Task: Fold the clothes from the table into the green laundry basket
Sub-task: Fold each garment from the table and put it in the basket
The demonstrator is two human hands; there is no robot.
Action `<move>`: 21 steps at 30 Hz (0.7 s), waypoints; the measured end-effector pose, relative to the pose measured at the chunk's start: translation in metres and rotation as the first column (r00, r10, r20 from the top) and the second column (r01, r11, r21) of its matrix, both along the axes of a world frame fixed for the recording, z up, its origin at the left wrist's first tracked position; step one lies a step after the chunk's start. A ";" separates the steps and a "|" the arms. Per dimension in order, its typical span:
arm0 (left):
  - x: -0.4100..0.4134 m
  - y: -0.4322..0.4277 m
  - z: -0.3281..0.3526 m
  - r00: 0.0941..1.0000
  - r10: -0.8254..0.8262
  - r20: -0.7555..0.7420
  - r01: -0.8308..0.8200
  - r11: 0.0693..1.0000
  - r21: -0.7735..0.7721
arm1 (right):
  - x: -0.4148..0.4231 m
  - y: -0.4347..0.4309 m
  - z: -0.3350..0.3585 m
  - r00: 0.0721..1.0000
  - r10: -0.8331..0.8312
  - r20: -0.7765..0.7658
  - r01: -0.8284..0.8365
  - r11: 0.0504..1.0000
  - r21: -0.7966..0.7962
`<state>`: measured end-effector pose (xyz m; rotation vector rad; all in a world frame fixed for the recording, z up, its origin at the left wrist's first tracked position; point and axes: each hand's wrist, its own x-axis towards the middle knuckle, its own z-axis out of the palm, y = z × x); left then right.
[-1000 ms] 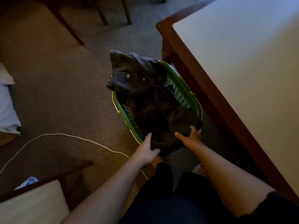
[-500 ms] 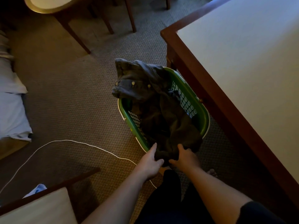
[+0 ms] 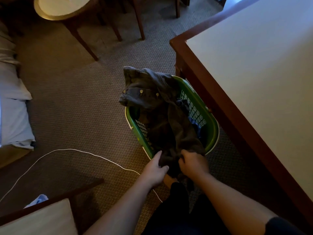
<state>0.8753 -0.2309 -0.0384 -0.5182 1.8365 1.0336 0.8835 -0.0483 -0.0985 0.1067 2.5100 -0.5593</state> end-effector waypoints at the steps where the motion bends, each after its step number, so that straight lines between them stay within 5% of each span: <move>1: 0.000 -0.001 0.002 1.000 0.010 -0.012 -0.010 1.000 -0.003 | -0.007 0.003 0.005 0.992 -0.115 -0.041 0.113 0.992 -0.064; 4: 0.001 -0.009 0.005 0.997 0.053 -0.063 -0.054 0.998 -0.015 | -0.039 0.008 0.027 0.873 -0.456 -0.174 0.390 0.866 -0.314; 7: 0.004 -0.015 0.007 0.989 0.109 -0.095 -0.111 0.994 -0.016 | -0.074 0.012 0.044 0.790 -0.536 -0.298 0.385 0.811 -0.440; 9: 0.005 -0.018 0.009 0.987 0.128 -0.096 -0.130 0.991 -0.016 | -0.092 0.018 0.043 0.886 -0.405 -0.224 0.299 0.871 -0.390; 11: 0.005 -0.019 0.012 0.987 0.130 -0.096 -0.132 0.991 -0.016 | -0.101 0.023 0.033 0.989 -0.090 0.120 0.104 0.987 -0.120; 13: 0.004 -0.019 0.016 0.988 0.119 -0.101 -0.120 0.993 -0.010 | -0.097 0.023 0.027 0.900 0.070 0.430 -0.101 0.994 0.051; 21: -0.022 -0.014 0.038 0.968 0.125 -0.218 -0.115 0.992 0.056 | -0.067 0.002 0.057 0.988 0.028 0.154 -0.003 0.987 -0.161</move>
